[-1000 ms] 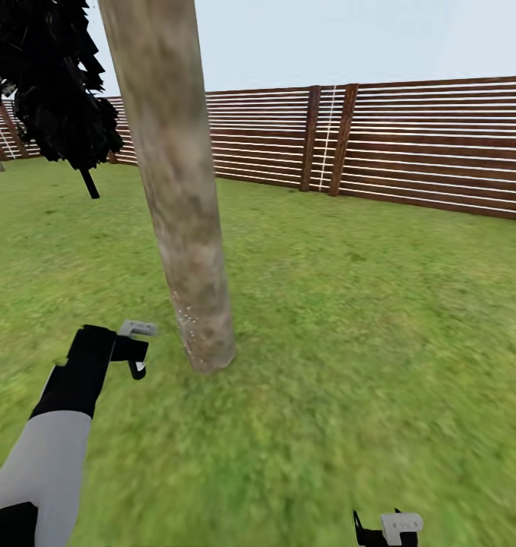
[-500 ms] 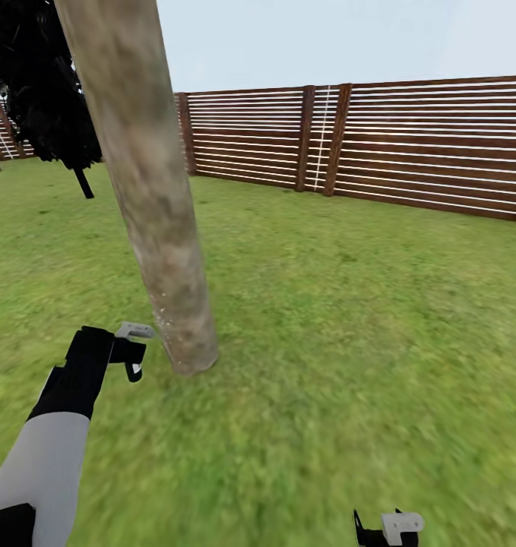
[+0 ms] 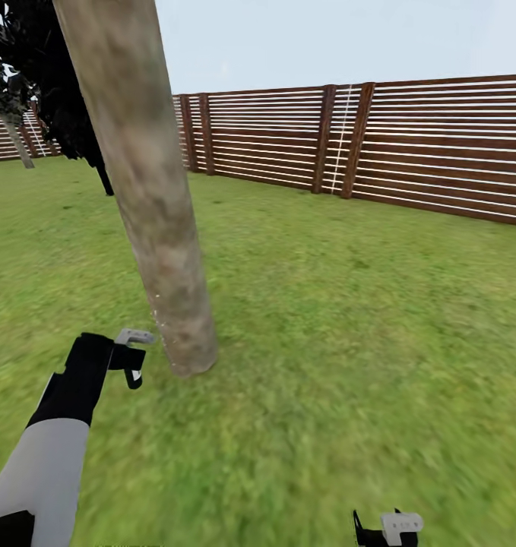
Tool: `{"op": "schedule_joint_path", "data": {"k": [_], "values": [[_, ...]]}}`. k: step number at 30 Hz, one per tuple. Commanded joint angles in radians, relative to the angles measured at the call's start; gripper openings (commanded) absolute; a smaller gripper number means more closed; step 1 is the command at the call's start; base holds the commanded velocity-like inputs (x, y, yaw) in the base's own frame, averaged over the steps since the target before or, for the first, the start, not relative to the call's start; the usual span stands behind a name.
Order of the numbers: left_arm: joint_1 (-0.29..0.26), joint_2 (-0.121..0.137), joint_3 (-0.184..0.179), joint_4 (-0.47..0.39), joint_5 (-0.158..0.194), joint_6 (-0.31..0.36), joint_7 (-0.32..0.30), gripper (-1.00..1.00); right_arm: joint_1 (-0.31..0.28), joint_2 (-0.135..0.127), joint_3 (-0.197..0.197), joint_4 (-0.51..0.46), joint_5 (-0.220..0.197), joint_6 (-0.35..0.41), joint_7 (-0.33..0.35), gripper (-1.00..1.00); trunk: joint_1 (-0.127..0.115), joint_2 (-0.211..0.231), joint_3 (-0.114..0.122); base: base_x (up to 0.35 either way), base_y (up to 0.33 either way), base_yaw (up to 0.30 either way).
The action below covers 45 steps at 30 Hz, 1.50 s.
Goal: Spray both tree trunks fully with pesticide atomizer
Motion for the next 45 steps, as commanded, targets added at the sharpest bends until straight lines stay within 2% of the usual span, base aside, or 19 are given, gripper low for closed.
{"op": "schedule_joint_path", "data": {"k": [1, 12, 17, 18, 20, 22, 25, 28, 29, 32, 33, 34, 35, 37, 39, 40, 43, 44, 45], "values": [[0.0, 0.0, 0.0, 0.0, -0.002, 0.0, 0.0, -1.0, 0.0, -0.001, 0.0, 0.0, 0.0, 0.0, 0.0, 1.0, 0.0, 0.0, 0.0, 0.001, -0.273, 0.016], [0.0, -0.004, 0.0, 0.001, 0.003, 0.0, 0.0, -1.0, 0.0, 0.0, 0.0, 0.001, 0.0, 0.0, 0.0, 1.0, 0.0, 0.0, 0.0, 0.0, -0.273, 0.009], [0.001, 0.001, 0.003, 0.001, 0.002, 0.0, 0.0, -1.0, 0.0, 0.0, 0.0, 0.001, 0.0, 0.0, 0.0, 1.0, 0.0, 0.0, 0.0, 0.0, -0.273, 0.241], [0.003, 0.005, 0.014, 0.003, 0.001, 0.0, 0.0, -1.0, 0.0, 0.0, 0.0, 0.001, 0.0, 0.0, 0.0, 1.0, 0.0, 0.0, 0.0, 0.0, -0.273, 0.276], [0.013, 0.01, 0.076, 0.011, -0.004, -0.003, 0.019, -1.0, 0.0, -0.001, 0.0, 0.0, -0.001, -0.001, 0.0, 1.0, 0.0, 0.0, 0.0, 0.056, -0.273, 0.119], [0.019, 0.013, 0.095, 0.037, -0.005, -0.005, 0.057, -1.0, 0.0, -0.001, -0.001, -0.001, -0.001, -0.001, 0.0, 1.0, 0.0, 0.0, 0.0, 0.088, -0.273, 0.027], [0.024, -0.005, 0.091, 0.069, 0.004, -0.004, 0.08, -1.0, 0.0, -0.001, -0.001, -0.001, 0.0, -0.002, 0.0, 1.0, 0.0, 0.0, 0.0, 0.111, -0.273, 0.003], [0.021, -0.042, 0.08, 0.07, 0.0, -0.003, 0.081, -1.0, 0.0, -0.001, -0.002, -0.001, 0.0, -0.002, 0.0, 1.0, 0.0, 0.0, 0.0, 0.126, -0.272, 0.0], [0.021, -0.041, 0.081, 0.07, -0.003, -0.003, 0.081, -1.0, 0.0, -0.001, -0.002, -0.001, -0.001, -0.002, -0.001, 1.0, 0.0, 0.0, 0.0, 0.152, -0.261, 0.0], [0.024, 0.023, 0.088, 0.071, 0.001, -0.004, 0.08, -1.0, 0.0, -0.001, -0.002, -0.001, -0.001, -0.002, -0.001, 1.0, 0.0, 0.0, 0.0, 0.174, -0.243, 0.0], [0.025, 0.037, 0.088, 0.071, 0.003, -0.003, 0.08, -1.0, 0.0, -0.001, -0.002, -0.001, -0.001, -0.002, -0.002, 1.0, 0.0, 0.0, 0.0, 0.178, -0.239, 0.017], [0.026, 0.039, 0.085, 0.071, 0.005, -0.003, 0.081, -1.0, 0.0, -0.001, -0.002, -0.001, -0.001, -0.002, -0.002, 1.0, 0.0, 0.0, 0.0, 0.179, -0.238, 0.172], [0.026, 0.031, 0.083, 0.072, 0.008, -0.003, 0.081, -1.0, 0.0, -0.001, -0.002, -0.001, -0.001, -0.002, -0.002, 1.0, 0.0, 0.0, 0.0, 0.179, -0.238, 0.223], [0.026, -0.015, 0.08, 0.079, 0.007, -0.003, 0.081, -1.0, 0.0, -0.001, -0.002, -0.001, -0.001, -0.002, -0.002, 1.0, 0.0, 0.0, 0.0, 0.18, -0.238, 0.258], [0.026, -0.034, 0.083, 0.082, 0.005, -0.004, 0.081, -1.0, 0.0, -0.001, -0.002, -0.001, -0.001, -0.002, -0.002, 1.0, 0.0, 0.0, 0.0, 0.18, -0.238, 0.212], [0.027, -0.025, 0.087, 0.09, 0.002, -0.005, 0.081, -1.0, 0.0, -0.001, -0.002, -0.001, -0.001, -0.002, -0.002, 1.0, 0.0, 0.0, 0.0, 0.18, -0.238, 0.078], [0.028, 0.06, 0.117, 0.11, 0.002, -0.006, 0.086, -1.0, 0.0, -0.001, -0.002, -0.001, -0.001, -0.002, -0.002, 1.0, 0.0, 0.0, 0.0, 0.184, -0.235, 0.021], [0.029, 0.081, 0.125, 0.142, 0.003, -0.006, 0.087, -1.0, 0.0, -0.001, -0.002, -0.001, -0.001, -0.002, -0.002, 1.0, 0.0, 0.0, 0.0, 0.191, -0.231, 0.003], [0.032, 0.081, 0.125, 0.173, 0.005, -0.007, 0.087, -1.0, 0.0, -0.001, -0.002, -0.001, -0.001, -0.002, -0.002, 1.0, 0.0, 0.0, 0.0, 0.19, -0.231, 0.001]]}}
